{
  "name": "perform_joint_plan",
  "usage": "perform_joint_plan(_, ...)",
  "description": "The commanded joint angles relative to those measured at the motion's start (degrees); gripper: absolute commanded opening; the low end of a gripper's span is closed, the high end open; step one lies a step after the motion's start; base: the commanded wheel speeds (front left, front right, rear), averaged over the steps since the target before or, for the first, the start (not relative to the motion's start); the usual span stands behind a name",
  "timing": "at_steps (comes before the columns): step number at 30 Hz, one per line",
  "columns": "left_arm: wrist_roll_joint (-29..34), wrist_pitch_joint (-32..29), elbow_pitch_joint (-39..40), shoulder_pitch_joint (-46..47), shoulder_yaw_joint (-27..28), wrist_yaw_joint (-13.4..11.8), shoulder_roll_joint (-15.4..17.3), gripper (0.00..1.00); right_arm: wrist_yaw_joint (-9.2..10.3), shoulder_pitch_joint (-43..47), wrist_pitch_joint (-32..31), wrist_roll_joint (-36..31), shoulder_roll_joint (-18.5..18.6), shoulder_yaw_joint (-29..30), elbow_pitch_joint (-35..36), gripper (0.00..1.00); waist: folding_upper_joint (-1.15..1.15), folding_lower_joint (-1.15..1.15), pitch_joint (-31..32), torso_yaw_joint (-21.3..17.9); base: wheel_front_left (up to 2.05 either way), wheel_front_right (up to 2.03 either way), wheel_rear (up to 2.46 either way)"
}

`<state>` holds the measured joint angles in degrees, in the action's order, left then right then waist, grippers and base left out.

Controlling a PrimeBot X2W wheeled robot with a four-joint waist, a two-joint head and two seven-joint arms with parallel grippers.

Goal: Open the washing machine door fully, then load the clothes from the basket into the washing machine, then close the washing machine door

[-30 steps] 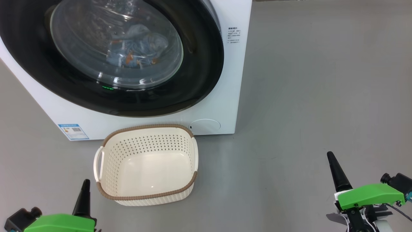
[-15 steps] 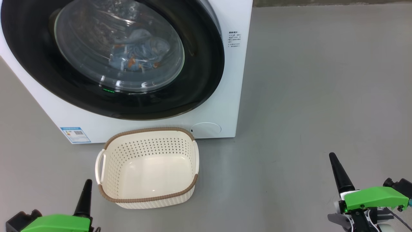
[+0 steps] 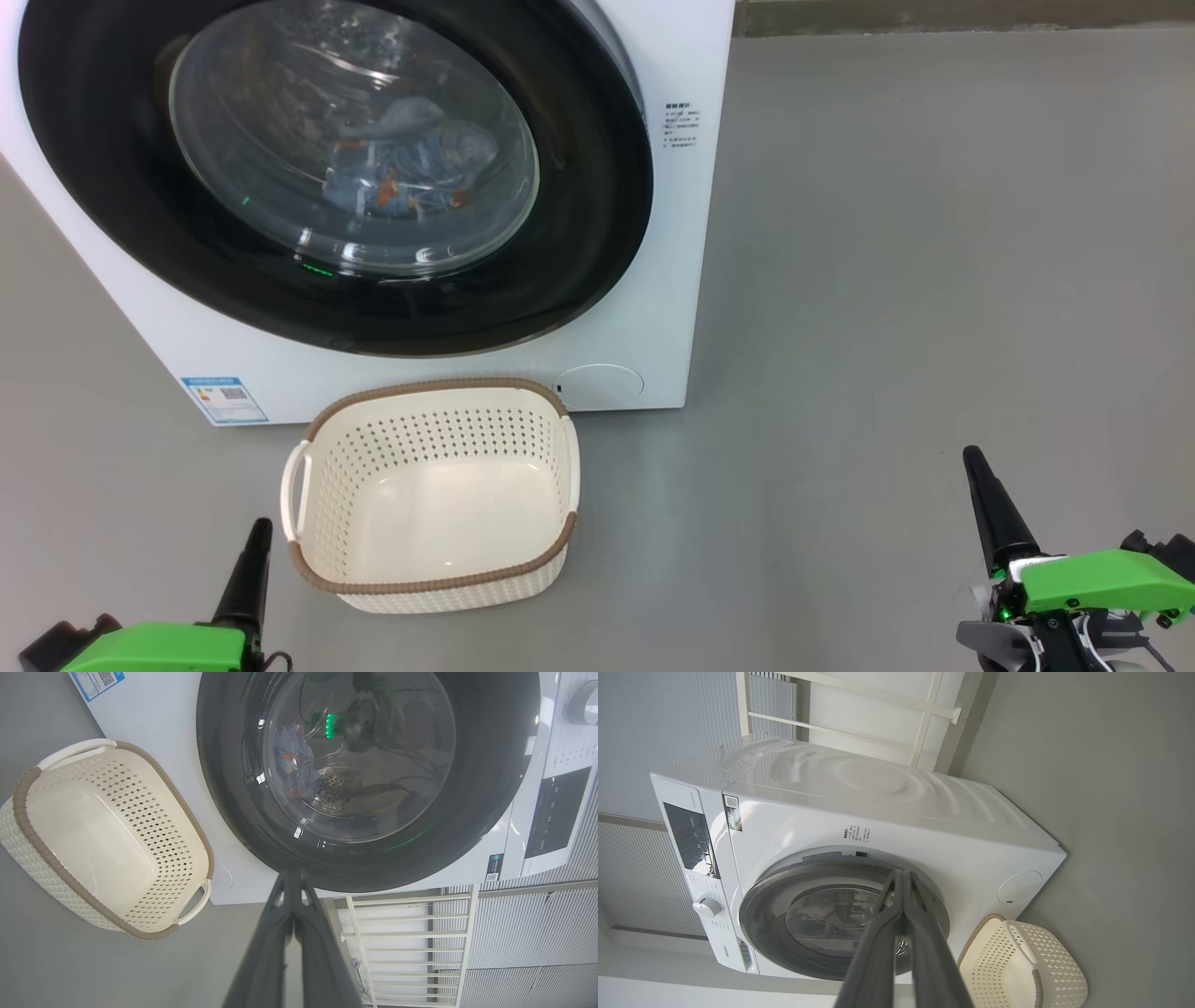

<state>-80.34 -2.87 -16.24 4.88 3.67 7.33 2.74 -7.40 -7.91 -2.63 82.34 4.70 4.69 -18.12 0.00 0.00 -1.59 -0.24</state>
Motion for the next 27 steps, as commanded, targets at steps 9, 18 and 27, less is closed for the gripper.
perform_joint_plan(9, -6.06, -1.88, 1.95, 1.3, 2.26, 0.15, 0.47, 0.0, -0.08, 0.92, -2.0, 5.13, -0.81, 0.41, 2.94, 0.0, 0.0, 0.0, 0.69, 0.12, 0.0, 0.0, 0.0)
perform_joint_plan(18, -11.32, -3.41, 2.15, 1.31, 2.74, 0.15, 0.24, 0.0, -0.09, 1.67, -3.54, 9.53, -1.56, 1.53, 4.0, 0.0, 0.0, 0.0, 1.34, 0.23, 0.0, 0.0, 0.0)
perform_joint_plan(27, -11.86, -3.58, 2.17, 1.31, 2.8, 0.15, 0.21, 0.0, -0.09, 1.75, -3.72, 9.96, -1.66, 1.67, 4.11, 0.0, 0.0, 0.0, 1.41, 0.24, 0.0, 0.0, 0.0)
